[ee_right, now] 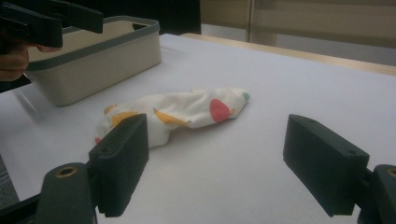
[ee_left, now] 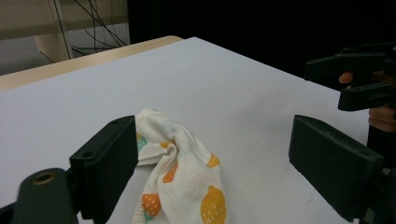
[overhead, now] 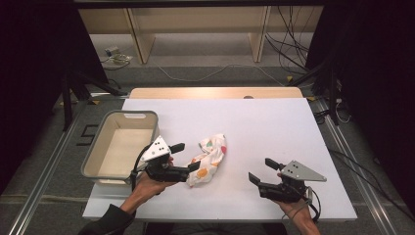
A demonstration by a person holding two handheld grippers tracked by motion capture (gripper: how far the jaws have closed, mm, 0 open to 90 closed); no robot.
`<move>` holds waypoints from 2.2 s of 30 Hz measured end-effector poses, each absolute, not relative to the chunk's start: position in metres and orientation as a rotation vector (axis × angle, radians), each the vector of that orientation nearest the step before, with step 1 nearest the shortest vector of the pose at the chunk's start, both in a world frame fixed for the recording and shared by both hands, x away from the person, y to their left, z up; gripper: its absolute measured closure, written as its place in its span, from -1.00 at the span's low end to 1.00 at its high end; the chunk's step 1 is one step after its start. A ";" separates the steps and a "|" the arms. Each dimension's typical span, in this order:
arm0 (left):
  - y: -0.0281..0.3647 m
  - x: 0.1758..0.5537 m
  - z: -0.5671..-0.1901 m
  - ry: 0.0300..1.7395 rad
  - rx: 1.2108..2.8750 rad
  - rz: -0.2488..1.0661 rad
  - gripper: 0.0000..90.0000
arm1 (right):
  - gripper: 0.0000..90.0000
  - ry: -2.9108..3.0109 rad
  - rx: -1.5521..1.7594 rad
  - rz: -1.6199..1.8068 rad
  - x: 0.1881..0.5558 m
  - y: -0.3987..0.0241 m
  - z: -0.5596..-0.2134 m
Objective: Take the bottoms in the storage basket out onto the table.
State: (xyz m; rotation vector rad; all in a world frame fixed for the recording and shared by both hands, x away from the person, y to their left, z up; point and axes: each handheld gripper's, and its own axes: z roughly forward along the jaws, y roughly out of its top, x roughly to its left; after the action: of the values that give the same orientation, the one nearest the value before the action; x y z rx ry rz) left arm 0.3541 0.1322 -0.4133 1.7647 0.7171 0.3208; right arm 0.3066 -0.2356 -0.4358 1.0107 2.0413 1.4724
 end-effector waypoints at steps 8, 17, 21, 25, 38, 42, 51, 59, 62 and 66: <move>0.137 0.349 -0.418 0.728 1.765 0.315 -0.66 | -0.48 2.042 1.003 1.473 0.307 -0.236 -0.436; 0.144 0.346 -0.421 0.748 1.759 0.312 -0.69 | -0.48 2.044 0.999 1.471 0.307 -0.236 -0.436; 0.148 0.346 -0.422 0.759 1.752 0.314 -0.70 | -0.48 2.047 1.001 1.468 0.307 -0.235 -0.436; 0.149 0.346 -0.424 0.767 1.759 0.313 -0.73 | -0.49 2.047 1.003 1.468 0.307 -0.235 -0.436; 0.153 0.343 -0.425 0.785 1.774 0.325 -0.81 | -0.49 2.050 1.004 1.463 0.307 -0.234 -0.437; 0.151 0.342 -0.428 0.802 1.782 0.326 -0.89 | -0.49 2.050 1.002 1.462 0.307 -0.234 -0.437; 0.151 0.341 -0.428 0.779 1.774 0.338 -0.91 | -0.49 2.047 1.005 1.463 0.307 -0.235 -0.437; 0.152 0.341 -0.428 0.772 1.776 0.347 -0.91 | -0.49 2.045 1.009 1.464 0.307 -0.235 -0.437; 0.152 0.341 -0.428 0.776 1.774 0.350 -0.91 | -0.49 2.045 1.008 1.464 0.307 -0.235 -0.437; 0.152 0.341 -0.427 0.777 1.771 0.351 -0.91 | -0.49 2.044 1.010 1.465 0.307 -0.235 -0.437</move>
State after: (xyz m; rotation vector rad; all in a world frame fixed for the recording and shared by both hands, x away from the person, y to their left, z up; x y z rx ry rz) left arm 0.3414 0.1521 -0.4275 1.7708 0.7771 0.3509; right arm 0.3066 -0.2349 -0.4365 1.0096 2.0435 1.4654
